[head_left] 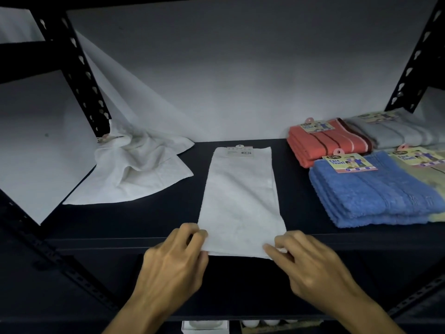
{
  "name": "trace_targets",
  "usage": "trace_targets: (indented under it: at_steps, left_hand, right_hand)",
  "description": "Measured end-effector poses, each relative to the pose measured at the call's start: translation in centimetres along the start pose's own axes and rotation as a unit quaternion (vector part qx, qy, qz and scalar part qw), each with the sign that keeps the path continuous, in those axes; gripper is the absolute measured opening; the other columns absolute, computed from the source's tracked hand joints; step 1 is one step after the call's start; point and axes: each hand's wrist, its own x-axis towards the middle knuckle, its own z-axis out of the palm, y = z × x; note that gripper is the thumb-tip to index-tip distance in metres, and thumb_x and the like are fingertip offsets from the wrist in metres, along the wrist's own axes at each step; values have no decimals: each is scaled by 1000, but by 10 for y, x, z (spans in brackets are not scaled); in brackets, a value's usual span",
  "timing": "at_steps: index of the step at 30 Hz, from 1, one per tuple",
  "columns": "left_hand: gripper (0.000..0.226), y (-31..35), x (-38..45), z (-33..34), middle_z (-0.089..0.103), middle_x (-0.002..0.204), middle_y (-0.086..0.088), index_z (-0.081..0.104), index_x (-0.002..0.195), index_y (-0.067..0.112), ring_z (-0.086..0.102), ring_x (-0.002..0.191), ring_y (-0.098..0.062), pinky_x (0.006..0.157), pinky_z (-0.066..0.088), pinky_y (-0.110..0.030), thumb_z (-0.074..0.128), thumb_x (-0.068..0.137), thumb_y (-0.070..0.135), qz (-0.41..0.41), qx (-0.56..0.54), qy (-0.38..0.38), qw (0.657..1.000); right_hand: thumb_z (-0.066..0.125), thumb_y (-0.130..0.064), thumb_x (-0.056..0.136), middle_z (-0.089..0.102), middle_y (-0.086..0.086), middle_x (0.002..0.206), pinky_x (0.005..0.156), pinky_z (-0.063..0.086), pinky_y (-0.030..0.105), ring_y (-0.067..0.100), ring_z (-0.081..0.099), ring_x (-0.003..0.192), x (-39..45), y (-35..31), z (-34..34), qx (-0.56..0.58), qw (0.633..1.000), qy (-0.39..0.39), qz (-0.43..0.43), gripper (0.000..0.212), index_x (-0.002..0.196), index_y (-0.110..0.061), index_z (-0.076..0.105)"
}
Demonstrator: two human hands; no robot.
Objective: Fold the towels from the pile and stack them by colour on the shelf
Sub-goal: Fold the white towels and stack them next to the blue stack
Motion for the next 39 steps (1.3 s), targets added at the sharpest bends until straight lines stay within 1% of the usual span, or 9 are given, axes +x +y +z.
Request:
trace_targets:
  at_steps: [6, 9, 11, 14, 17, 22, 26, 33, 39]
  left_hand:
    - [33, -22, 9, -10, 57, 116, 3, 64, 109, 16, 58, 102, -15, 72, 51, -24, 68, 78, 26, 77, -50, -106, 990]
    - [40, -38, 21, -19, 55, 123, 11, 62, 120, 20, 53, 114, -8, 95, 44, -24, 65, 85, 40, 70, -161, -146, 974]
    - [42, -47, 44, -16, 53, 126, 17, 58, 125, 25, 50, 120, -4, 100, 40, -21, 55, 91, 48, 3, -239, -155, 959]
    - [44, -56, 90, 13, 52, 132, 18, 51, 133, 31, 48, 124, -4, 102, 40, -26, 42, 97, 53, -123, -248, -174, 945]
    - [51, -64, 125, 52, 44, 146, 12, 41, 145, 28, 41, 135, -10, 109, 36, -32, 35, 101, 52, -163, -224, -231, 933]
    - [52, -69, 132, 83, 33, 156, 9, 36, 150, 22, 28, 144, -10, 116, 22, -27, 37, 103, 46, -156, -208, -257, 931]
    - [46, -67, 125, 90, 33, 155, 15, 43, 146, 25, 26, 144, -5, 118, 20, -24, 41, 103, 41, -160, -217, -227, 936]
    - [40, -67, 126, 87, 40, 150, 19, 48, 141, 27, 36, 139, -5, 114, 25, -22, 46, 102, 36, -195, -248, -199, 928]
    - [51, -70, 127, 79, 44, 147, 13, 43, 144, 27, 44, 131, -9, 107, 34, -22, 58, 96, 38, -221, -293, -200, 908]
  right_hand:
    - [66, -12, 80, 58, 0, 89, 66, 50, 29, 19, 56, 82, 5, 1, -9, 107, 993, -29, 30, 23, 103, -11, 70]
    - [64, -23, 88, 61, -3, 91, 67, 48, 30, 18, 57, 87, 18, 11, -17, 243, 959, 46, 141, 21, 102, -10, 73]
    - [61, -25, 89, 63, -5, 91, 66, 50, 34, 16, 60, 84, 40, 27, -11, 265, 921, 89, 270, 21, 101, -14, 74]
    - [60, -28, 90, 66, -2, 95, 66, 50, 33, 17, 61, 80, 77, 53, 11, 171, 875, -26, 452, 15, 97, -22, 71]
    - [57, -42, 92, 68, -1, 96, 69, 47, 30, 24, 63, 89, 101, 57, 25, 122, 825, -164, 528, 25, 94, -20, 68]
    - [62, -30, 86, 66, -1, 81, 58, 37, 26, 21, 55, 68, 120, 56, 31, 136, 766, -182, 601, 15, 85, -17, 69]
    - [59, -21, 82, 65, 5, 92, 66, 43, 27, 28, 62, 82, 129, 64, 33, 170, 717, -203, 645, 16, 93, -12, 66]
    - [53, -16, 82, 57, 3, 73, 55, 38, 25, 24, 52, 62, 125, 69, 34, 185, 727, -186, 635, 15, 67, -13, 50]
    - [56, -13, 83, 62, 7, 91, 60, 42, 27, 28, 60, 78, 120, 68, 34, 163, 748, -180, 618, 6, 83, -15, 62]
